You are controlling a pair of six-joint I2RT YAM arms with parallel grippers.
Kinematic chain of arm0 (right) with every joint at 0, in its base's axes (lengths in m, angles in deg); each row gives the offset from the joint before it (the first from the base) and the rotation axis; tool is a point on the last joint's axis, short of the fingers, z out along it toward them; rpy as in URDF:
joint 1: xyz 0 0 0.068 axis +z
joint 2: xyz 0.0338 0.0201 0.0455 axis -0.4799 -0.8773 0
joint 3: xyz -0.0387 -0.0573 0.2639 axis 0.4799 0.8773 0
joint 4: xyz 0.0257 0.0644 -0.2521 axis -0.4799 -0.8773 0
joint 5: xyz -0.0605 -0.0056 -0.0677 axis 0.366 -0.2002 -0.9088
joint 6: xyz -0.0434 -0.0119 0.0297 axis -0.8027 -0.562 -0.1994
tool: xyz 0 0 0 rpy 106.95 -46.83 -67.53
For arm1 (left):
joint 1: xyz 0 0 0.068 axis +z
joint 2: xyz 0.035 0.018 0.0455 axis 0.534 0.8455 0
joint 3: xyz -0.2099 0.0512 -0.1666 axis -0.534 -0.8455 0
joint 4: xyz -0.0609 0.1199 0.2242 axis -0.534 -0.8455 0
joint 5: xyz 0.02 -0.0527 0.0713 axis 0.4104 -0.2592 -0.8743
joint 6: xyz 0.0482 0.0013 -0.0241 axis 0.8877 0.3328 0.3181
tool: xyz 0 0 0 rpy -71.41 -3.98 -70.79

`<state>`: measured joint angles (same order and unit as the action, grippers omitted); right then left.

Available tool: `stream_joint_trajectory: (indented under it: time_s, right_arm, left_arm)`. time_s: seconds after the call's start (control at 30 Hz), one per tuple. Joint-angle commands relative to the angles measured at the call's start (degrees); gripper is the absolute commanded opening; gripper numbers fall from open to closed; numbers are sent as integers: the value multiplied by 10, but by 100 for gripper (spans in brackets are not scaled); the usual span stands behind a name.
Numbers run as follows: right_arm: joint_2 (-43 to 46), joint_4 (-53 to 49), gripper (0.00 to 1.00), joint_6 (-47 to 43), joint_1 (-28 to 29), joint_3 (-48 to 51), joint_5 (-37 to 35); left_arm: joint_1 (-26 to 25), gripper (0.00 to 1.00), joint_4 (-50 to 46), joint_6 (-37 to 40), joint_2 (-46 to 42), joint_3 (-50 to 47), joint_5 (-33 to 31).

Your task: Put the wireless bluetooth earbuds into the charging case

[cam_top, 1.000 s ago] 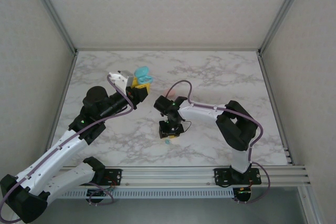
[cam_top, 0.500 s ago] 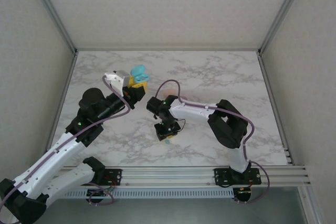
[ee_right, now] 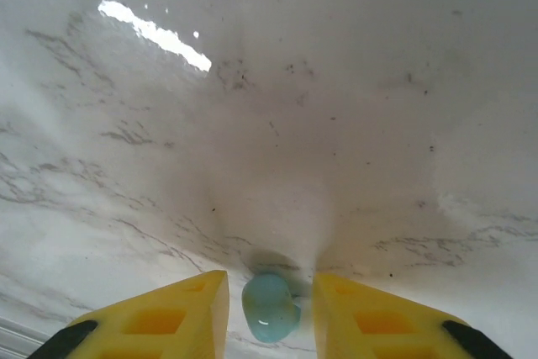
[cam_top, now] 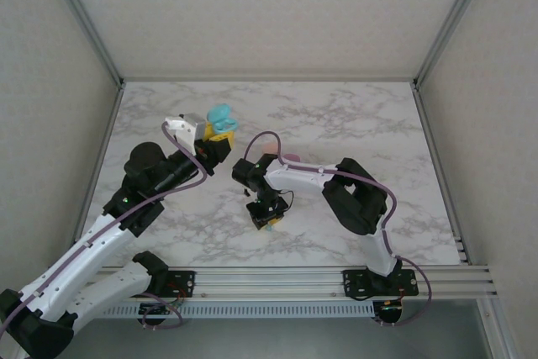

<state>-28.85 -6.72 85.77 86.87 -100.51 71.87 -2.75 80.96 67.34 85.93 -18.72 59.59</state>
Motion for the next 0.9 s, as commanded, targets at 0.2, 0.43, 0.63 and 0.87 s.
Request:
stream_joint_trajectory:
  time_s: [0.2,0.43,0.63,0.87]
  right_arm:
    - [-26,-34,30,-15,11,-17,-9]
    - [-8,-21,23,13,12,-11,-37]
    - [82,37,17,59,-21,44,-20]
    - [321,244,17,124,-175,192,247]
  left_arm:
    - [3,31,4,8,-7,7,-7]
    - [3,31,4,8,-5,8,-7]
    - [3,31,6,9,2,13,-6]
    - [7,30,5,19,17,16,-3]
